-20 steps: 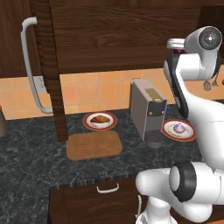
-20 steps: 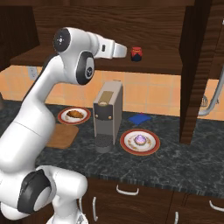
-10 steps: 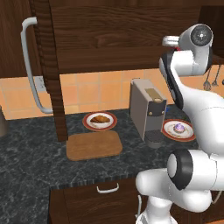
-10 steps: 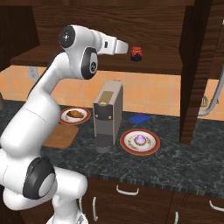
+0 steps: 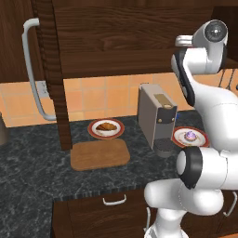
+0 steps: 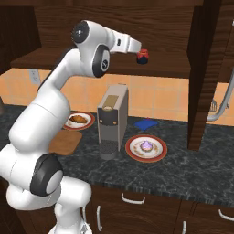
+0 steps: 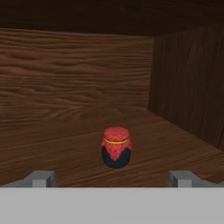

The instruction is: From the different types of pastries on the counter, select a croissant and place it on the cutting board. Then retrieve a jar of jam from the cabinet and place it alongside the croissant on the cutting board.

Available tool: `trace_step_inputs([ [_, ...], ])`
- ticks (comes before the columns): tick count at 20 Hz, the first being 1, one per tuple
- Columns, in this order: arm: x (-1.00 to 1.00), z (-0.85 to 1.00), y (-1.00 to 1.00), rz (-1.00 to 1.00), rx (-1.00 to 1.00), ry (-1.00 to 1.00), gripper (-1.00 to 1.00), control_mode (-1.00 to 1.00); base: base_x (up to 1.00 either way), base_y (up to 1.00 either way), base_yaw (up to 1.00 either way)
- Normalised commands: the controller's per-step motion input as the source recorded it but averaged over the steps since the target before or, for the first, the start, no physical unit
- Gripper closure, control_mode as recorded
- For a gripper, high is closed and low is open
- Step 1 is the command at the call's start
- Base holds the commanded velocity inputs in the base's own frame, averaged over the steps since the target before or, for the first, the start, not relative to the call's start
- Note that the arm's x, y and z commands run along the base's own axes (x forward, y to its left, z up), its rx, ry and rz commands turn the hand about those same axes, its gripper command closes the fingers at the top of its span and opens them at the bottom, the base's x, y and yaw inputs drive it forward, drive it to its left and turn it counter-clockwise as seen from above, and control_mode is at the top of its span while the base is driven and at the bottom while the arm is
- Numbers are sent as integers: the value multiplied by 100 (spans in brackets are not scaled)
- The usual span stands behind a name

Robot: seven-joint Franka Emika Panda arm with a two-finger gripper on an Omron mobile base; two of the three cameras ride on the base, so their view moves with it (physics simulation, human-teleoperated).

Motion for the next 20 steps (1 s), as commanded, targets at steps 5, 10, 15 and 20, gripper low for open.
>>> trace_step_inputs([
  [5, 0, 0, -2, 0, 0, 0, -100, -100, 0, 0, 0],
  [10, 7, -6, -4, 0, 0, 0, -100, -100, 0, 0, 0],
  [15, 12, -17, 0, 0, 0, -1, -100, -100, 0, 0, 0],
  [20, 17, -7, -11, 0, 0, -1, -100, -100, 0, 0, 0],
])
